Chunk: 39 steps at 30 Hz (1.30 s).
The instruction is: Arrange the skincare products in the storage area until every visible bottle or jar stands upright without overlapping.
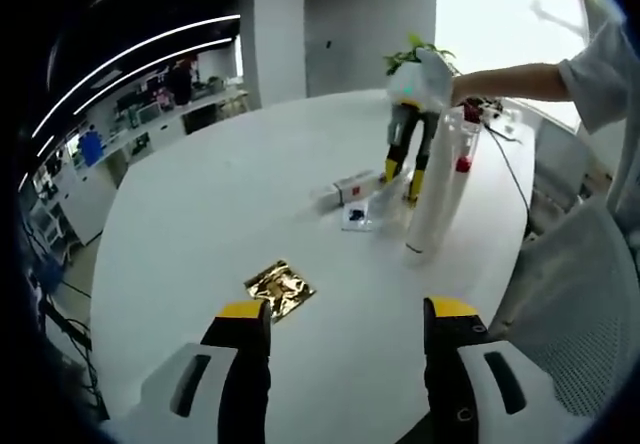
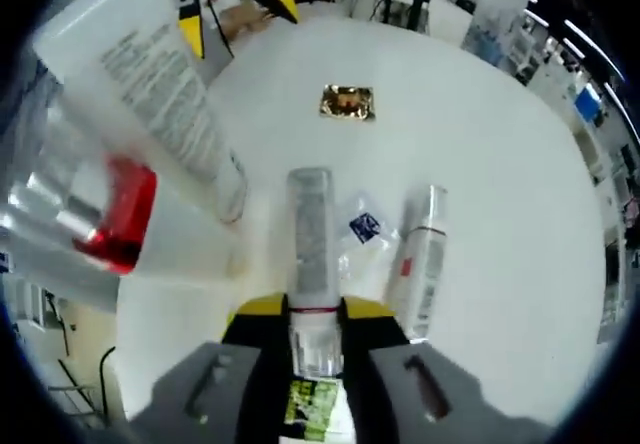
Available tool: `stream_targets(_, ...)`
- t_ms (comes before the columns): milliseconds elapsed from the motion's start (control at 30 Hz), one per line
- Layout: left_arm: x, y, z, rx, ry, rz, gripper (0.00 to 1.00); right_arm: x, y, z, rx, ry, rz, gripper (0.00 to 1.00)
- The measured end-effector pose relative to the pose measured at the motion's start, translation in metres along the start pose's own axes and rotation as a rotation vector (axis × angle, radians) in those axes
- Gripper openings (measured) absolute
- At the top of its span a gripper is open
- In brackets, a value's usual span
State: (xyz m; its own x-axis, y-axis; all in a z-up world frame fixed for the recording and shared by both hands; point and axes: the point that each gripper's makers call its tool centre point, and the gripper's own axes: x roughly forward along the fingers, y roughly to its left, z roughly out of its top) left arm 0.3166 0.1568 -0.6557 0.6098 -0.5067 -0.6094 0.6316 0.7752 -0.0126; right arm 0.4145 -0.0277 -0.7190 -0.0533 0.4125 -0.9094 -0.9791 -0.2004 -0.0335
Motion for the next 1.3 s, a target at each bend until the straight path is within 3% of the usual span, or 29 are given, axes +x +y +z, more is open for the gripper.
stream_targets(467,-0.015,-0.007,0.003,0.026,-0.007,0.013,0.59,-0.039,-0.002,-0.017,0.239,-0.102,-0.16,0.18)
stream_targets(833,-0.02,-0.017,0.007,0.042,-0.013,0.01,0.6,-0.07,0.017,-0.03,0.378,-0.147,-0.273,0.18)
stream_targets(1033,-0.02,-0.025,0.009,0.051,-0.018,-0.002,0.6,-0.092,0.028,-0.029,0.452,-0.225,-0.332,0.18)
stream_targets(1300,-0.021,-0.033,0.013,0.07,-0.02,-0.012,0.6,-0.102,0.047,-0.023,0.507,-0.304,-0.372,0.18)
